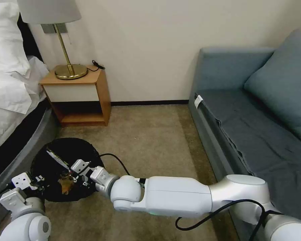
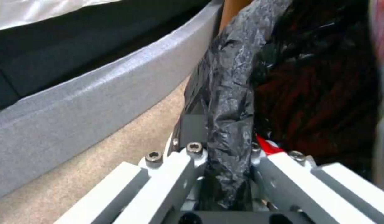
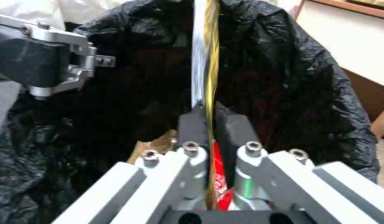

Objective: Pick up the trash bin, then pick up the garbage on the floor and place it into the trash bin.

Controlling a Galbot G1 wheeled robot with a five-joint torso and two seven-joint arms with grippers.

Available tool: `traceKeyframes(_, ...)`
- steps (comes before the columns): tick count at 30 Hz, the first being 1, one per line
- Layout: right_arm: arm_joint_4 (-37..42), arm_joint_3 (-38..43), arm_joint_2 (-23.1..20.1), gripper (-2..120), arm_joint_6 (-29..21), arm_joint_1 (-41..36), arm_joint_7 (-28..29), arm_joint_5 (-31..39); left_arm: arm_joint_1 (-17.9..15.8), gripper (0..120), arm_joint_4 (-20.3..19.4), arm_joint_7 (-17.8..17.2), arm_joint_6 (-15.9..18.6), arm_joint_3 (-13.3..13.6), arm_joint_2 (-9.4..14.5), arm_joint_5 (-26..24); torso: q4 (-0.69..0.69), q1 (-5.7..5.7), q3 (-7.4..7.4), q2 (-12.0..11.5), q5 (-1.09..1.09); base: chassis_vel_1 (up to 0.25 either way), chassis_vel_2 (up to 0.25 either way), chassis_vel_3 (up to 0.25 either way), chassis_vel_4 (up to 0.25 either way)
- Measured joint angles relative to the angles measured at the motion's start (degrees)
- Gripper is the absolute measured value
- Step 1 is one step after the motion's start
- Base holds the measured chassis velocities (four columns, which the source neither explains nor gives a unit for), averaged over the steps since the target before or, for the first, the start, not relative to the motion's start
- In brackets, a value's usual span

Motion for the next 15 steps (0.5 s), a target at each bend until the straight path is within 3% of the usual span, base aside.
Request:
traceKeyframes(9, 3.01, 2.02, -2.32, 42, -0.16, -0.38, 0.84, -2.71, -0.5, 3, -0.03, -1.99, 1.43, 0.19, 0.19, -3.21, -0.01, 0.0, 0.0, 0.0, 0.01, 0.0, 0.0, 0.0, 0.0)
traceKeyframes(12, 5.38, 4.65, -3.36, 57, -0.24, -0.4, 1.14, -3.52, -0.92, 3, -0.3, -8.66, 5.35, 0.76, 0.44, -11.69, 0.0, 0.0, 0.0, 0.0, 0.01, 0.0, 0.0, 0.0, 0.0)
traceKeyframes(13, 5.38, 4.65, -3.36, 57, -0.24, -0.4, 1.14, -3.52, -0.92, 3, -0.3, -8.66, 5.35, 0.76, 0.44, -11.69, 0.0, 0.0, 0.0, 0.0, 0.01, 0.0, 0.0, 0.0, 0.0)
traceKeyframes(15, 6.66, 6.04, -3.96, 64, -0.28, -0.33, 1.13, -3.72, -1.19, 3, -0.53, -12.89, 7.39, 0.99, 0.6, -18.05, 0.0, 0.0, 0.0, 0.0, 0.01, 0.0, 0.0, 0.0, 0.0)
